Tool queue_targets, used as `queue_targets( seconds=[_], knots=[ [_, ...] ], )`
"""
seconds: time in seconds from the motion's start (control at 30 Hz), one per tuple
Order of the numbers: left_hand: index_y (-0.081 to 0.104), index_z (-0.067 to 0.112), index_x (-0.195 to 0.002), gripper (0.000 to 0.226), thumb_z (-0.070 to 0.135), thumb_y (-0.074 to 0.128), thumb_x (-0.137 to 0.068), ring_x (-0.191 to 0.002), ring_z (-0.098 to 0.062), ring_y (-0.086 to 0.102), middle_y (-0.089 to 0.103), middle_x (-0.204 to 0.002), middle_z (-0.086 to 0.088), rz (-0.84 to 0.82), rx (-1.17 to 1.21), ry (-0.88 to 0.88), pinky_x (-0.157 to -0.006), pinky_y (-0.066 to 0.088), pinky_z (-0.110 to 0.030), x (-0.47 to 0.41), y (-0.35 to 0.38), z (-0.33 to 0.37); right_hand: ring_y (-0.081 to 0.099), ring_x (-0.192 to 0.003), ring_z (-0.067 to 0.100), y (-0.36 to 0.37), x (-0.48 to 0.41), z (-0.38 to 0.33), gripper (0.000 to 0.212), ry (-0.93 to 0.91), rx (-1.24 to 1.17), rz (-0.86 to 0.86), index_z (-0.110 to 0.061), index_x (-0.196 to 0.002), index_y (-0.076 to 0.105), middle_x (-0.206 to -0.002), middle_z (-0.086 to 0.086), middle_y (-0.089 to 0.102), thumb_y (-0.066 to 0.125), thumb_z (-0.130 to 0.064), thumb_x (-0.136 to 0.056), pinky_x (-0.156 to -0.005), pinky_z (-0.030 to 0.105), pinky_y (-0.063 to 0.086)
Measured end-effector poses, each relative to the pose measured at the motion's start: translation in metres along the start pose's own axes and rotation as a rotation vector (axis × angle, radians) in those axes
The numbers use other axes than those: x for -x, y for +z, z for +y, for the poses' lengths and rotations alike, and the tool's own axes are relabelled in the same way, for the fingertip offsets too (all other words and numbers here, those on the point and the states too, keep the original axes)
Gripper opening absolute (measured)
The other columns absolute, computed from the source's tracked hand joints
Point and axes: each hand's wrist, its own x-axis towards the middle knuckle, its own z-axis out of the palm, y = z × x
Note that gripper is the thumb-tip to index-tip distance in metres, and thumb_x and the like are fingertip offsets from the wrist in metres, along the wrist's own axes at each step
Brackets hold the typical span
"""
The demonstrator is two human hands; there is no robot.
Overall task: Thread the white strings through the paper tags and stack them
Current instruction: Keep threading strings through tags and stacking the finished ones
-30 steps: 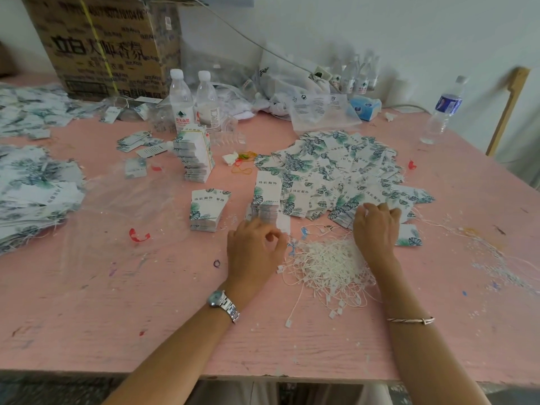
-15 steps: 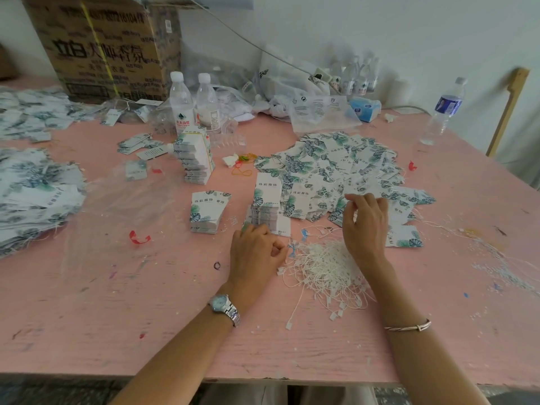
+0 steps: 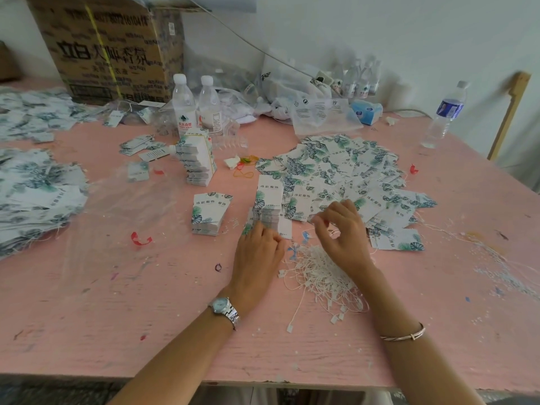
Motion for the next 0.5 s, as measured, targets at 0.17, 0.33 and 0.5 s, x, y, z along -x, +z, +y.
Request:
queue_targets(
  seconds=[0.17,0.33,0.5],
  knots=[
    [0.064,0.012,-0.102,0.022,0.032,0.052,-0.102,-0.081,0.000,0.047,0.052,-0.102,0.002,0.103,0.419,-0.019,-0.075,0.039,-0.016,0.000,-0.001,0.004,0.046,-0.068,0.022,0.008,0.004,-0.011,0.037,-0.019,-0.122,-0.099,-0.008,-0.061,0.070,-0.063,-0.001,0.056,0.069,-0.029,-0.091,-0.062,0.039,0.040],
    [0.065,0.013,-0.099,0.019,0.028,0.053,-0.101,-0.085,0.003,0.052,0.056,-0.098,0.000,0.128,0.551,-0.025,-0.073,0.040,-0.011,-0.001,0.002,0.001,0.051,-0.073,0.020,0.018,0.007,-0.018,0.015,-0.005,-0.260,-0.124,-0.010,-0.075,0.078,-0.070,-0.001,0.061,0.076,-0.021,-0.086,-0.067,0.035,0.043],
    [0.064,0.016,-0.099,0.013,0.022,0.054,-0.103,-0.086,-0.009,0.055,0.057,-0.099,-0.002,0.117,0.640,-0.073,-0.077,0.046,-0.024,-0.002,0.003,-0.001,0.053,-0.075,0.009,0.016,0.006,-0.021,0.008,0.100,-0.366,-0.129,-0.012,-0.089,0.079,-0.077,0.002,0.064,0.080,-0.016,-0.082,-0.069,0.021,0.037]
  ],
)
